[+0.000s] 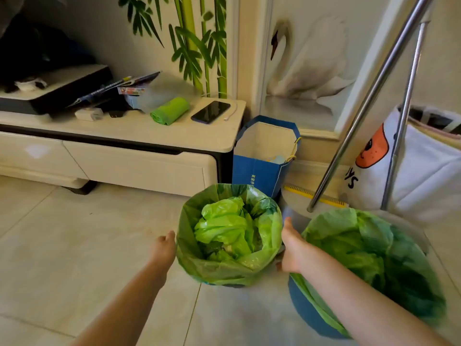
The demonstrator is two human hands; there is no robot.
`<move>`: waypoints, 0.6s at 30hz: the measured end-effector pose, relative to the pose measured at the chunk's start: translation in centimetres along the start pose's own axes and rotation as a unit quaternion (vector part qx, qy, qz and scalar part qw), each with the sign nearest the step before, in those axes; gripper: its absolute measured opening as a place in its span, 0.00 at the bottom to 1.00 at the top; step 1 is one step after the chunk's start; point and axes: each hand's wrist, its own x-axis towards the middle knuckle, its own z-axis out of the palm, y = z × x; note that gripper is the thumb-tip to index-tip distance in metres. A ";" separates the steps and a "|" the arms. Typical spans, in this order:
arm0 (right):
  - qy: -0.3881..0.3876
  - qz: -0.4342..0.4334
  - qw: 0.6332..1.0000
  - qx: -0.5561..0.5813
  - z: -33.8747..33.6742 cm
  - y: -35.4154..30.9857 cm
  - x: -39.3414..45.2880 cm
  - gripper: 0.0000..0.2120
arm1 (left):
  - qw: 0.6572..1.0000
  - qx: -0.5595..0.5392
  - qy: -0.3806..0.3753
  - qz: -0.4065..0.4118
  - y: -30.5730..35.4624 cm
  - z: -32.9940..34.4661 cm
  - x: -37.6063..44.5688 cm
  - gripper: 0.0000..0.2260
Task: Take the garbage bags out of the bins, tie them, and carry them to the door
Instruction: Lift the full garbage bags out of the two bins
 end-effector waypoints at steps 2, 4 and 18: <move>-0.020 0.017 0.999 0.029 0.2 0.0 -0.2 0.36 | 0.995 -0.051 -0.042 -0.080 -0.8 -0.1 0.1 0.18; -0.028 0.011 0.999 0.026 -0.1 0.4 0.0 0.32 | 0.987 -0.076 -0.074 -0.117 -1.4 -0.1 0.0 0.17; -0.029 -0.039 0.998 -0.051 -1.0 -0.6 -1.7 0.13 | 0.993 -0.074 -0.047 -0.074 0.9 -0.8 0.2 0.08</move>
